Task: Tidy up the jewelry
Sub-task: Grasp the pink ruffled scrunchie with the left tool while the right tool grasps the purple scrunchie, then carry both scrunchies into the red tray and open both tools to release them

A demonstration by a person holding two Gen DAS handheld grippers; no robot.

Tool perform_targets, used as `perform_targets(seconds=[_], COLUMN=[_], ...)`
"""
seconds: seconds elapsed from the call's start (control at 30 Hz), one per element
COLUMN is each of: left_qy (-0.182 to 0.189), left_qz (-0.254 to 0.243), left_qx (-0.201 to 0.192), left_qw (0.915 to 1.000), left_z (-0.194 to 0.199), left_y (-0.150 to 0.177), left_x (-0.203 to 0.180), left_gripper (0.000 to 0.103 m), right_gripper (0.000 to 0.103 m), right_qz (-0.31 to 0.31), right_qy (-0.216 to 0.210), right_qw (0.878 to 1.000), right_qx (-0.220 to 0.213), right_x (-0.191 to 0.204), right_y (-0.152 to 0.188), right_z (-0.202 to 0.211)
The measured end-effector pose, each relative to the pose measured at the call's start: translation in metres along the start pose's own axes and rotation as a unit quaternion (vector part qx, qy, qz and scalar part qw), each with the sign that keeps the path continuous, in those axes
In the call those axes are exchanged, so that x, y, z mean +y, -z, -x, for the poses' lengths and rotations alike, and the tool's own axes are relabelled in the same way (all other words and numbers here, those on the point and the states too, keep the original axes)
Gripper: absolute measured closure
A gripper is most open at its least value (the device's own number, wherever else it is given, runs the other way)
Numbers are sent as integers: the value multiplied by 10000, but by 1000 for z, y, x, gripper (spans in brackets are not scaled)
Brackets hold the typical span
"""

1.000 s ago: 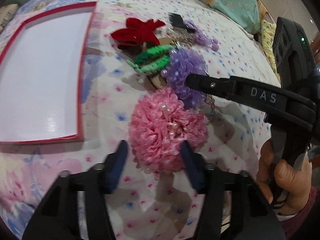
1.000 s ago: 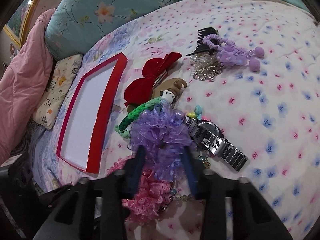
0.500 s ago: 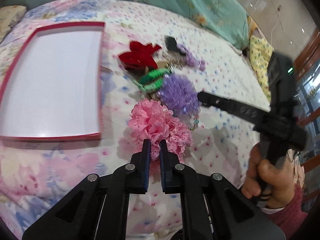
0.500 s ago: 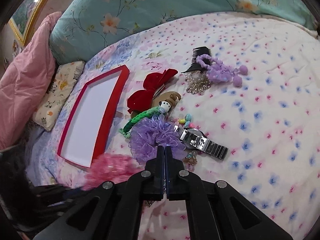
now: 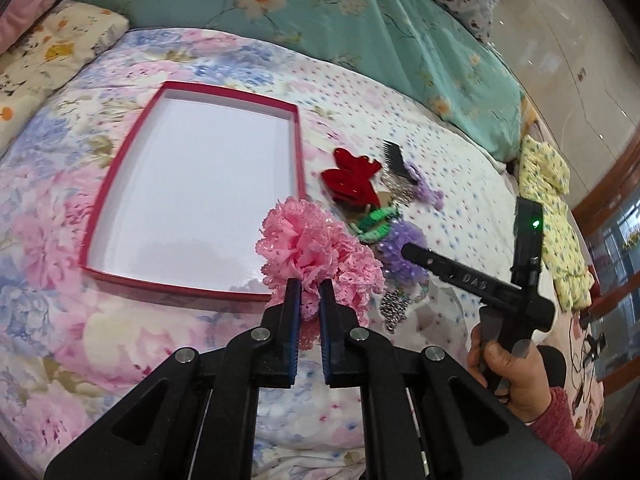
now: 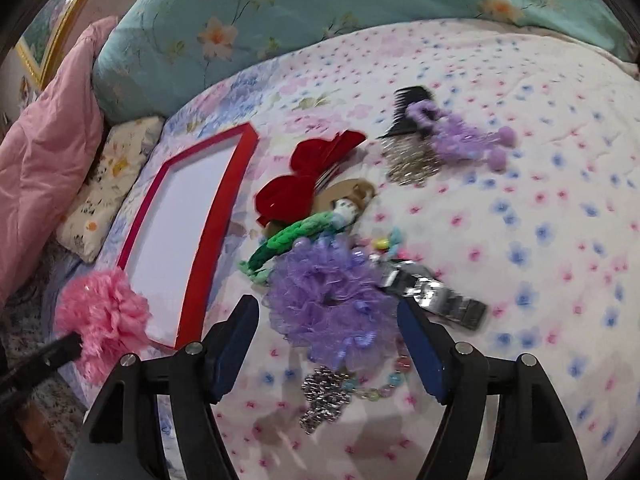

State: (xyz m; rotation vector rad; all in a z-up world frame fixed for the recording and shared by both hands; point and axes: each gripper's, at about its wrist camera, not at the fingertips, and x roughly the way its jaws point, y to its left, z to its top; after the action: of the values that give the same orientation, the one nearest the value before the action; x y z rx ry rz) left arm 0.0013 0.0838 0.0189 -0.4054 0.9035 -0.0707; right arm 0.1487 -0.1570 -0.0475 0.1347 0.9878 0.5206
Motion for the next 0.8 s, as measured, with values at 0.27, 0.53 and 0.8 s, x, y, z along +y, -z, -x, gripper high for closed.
perform_targets(seconds=[0.27, 0.53, 0.8], left_qy=[-108, -235, -476], left_qz=[163, 400, 615], left_qx=[-113, -235, -280], left_qw=[9997, 9986, 9966], left_z=[6, 10, 10], left_y=[-4, -13, -23], left_x=[23, 55, 87], left_gripper=[96, 96, 96], right_gripper=[101, 101, 101], right_qz=[115, 279, 900], right_qy=[293, -242, -907], right_qw=[9994, 9991, 9918], right_qx=[150, -216, -52], right_x=[2, 39, 117], right_y=[2, -11, -19], right_z=[-8, 27, 4])
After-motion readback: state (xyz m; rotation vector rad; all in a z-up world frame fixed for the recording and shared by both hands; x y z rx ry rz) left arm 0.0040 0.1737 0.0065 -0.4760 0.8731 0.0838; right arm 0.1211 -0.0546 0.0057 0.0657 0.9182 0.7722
